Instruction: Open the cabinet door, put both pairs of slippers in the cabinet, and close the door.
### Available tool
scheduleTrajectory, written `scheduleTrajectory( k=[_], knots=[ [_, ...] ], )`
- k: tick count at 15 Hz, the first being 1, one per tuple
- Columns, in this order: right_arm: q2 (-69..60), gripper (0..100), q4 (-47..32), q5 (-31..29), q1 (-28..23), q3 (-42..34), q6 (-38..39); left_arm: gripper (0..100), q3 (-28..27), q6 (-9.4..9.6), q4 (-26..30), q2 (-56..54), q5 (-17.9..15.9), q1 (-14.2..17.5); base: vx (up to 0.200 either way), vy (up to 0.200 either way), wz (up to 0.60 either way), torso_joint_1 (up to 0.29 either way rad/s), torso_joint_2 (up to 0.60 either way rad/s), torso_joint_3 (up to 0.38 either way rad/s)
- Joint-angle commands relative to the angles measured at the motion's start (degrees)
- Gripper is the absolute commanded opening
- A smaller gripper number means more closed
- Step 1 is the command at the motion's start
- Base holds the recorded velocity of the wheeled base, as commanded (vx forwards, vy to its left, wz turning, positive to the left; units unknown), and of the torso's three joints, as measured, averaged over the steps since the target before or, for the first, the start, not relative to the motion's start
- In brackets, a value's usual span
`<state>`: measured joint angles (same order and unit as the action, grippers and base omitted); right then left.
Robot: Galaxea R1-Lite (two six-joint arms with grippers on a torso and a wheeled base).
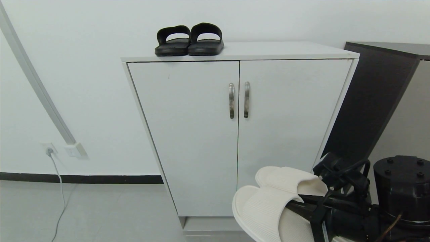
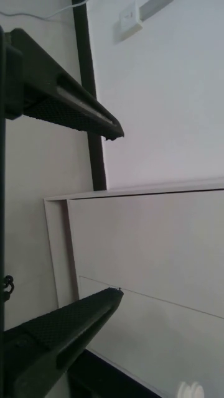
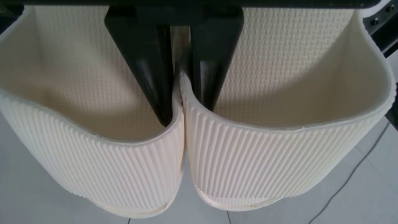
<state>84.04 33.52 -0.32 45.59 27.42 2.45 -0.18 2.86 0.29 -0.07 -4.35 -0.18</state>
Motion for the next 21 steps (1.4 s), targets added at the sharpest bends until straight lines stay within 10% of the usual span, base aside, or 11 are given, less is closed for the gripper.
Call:
scheduleTrajectory(
  k=[1,5,10,14,21],
  knots=[
    [0.07,0,0.05,0.05,0.02,0.01,0.01,100,-0.08,0.12,0.06,0.07,-0.04,0.01,0.0,0.0,0.0,0.0,0.0,0.0],
    [-0.02,0,0.05,0.05,0.11,-0.17,-0.25,100,-1.75,-0.14,-0.03,0.95,-0.57,-0.08,0.0,0.0,0.0,0.0,0.0,0.0],
    [-0.11,0,0.05,0.05,0.2,-0.35,-0.34,100,-11.95,-2.07,-0.64,19.23,-9.8,-0.61,0.0,0.0,0.0,0.001,0.14,0.079],
    [-0.28,0,0.05,0.05,0.55,-0.61,-0.34,100,-12.3,-2.07,-8.82,32.94,-19.03,-0.61,0.0,0.0,0.0,0.0,0.0,0.0],
    [-0.19,0,0.05,0.14,0.9,-0.7,-0.34,100,-14.14,-2.25,-29.03,57.38,-19.64,-5.62,0.0,0.0,0.0,0.0,0.0,0.0]
  ],
)
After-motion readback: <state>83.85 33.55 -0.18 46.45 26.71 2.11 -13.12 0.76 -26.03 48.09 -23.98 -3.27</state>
